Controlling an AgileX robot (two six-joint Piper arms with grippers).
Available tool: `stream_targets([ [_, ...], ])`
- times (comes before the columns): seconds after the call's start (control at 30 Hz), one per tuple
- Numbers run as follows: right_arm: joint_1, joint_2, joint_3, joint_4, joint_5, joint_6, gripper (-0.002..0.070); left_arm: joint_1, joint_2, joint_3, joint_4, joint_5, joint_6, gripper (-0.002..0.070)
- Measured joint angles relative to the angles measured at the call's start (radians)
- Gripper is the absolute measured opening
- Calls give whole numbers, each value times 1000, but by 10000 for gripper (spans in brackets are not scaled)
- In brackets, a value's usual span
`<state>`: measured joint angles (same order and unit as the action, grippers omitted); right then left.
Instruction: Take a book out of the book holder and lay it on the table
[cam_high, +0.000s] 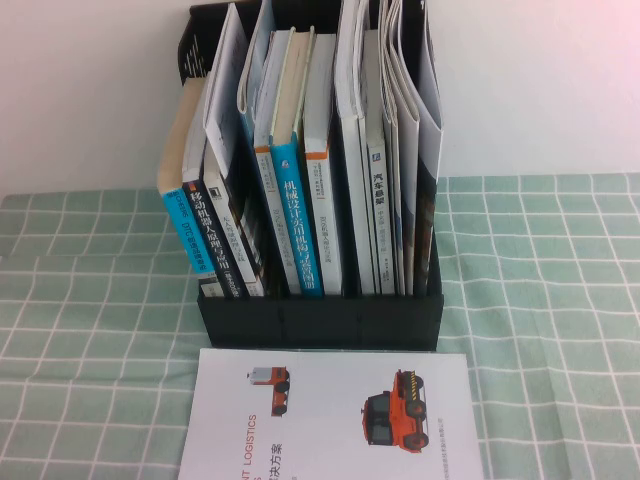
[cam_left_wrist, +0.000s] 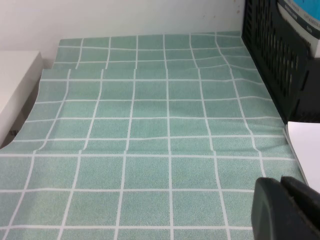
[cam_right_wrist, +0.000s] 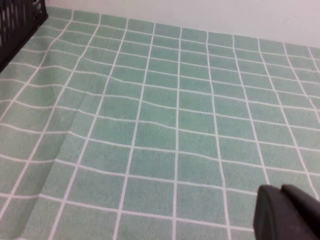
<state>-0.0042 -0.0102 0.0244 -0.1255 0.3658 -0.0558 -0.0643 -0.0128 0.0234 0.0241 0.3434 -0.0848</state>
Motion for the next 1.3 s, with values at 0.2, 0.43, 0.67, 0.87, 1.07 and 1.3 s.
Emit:
stream_targets([
  [0.2,0,0,0,2,0,0,2,0,0,0,0,0,0,-3],
  [0.43,0,0,0,2,0,0,2,0,0,0,0,0,-2,-3],
  [0.67,0,0,0,2,0,0,2,0,0,0,0,0,-2,-2],
  [0.87,0,0,0,2,0,0,2,0,0,0,0,0,-2,-3],
  [1.07,0,0,5,0,-32,0,2,0,0,0,4,-44,15,-3],
  [1.3,0,0,4,-9,-385,-12,2,0,0,6,4,-426,15,-3],
])
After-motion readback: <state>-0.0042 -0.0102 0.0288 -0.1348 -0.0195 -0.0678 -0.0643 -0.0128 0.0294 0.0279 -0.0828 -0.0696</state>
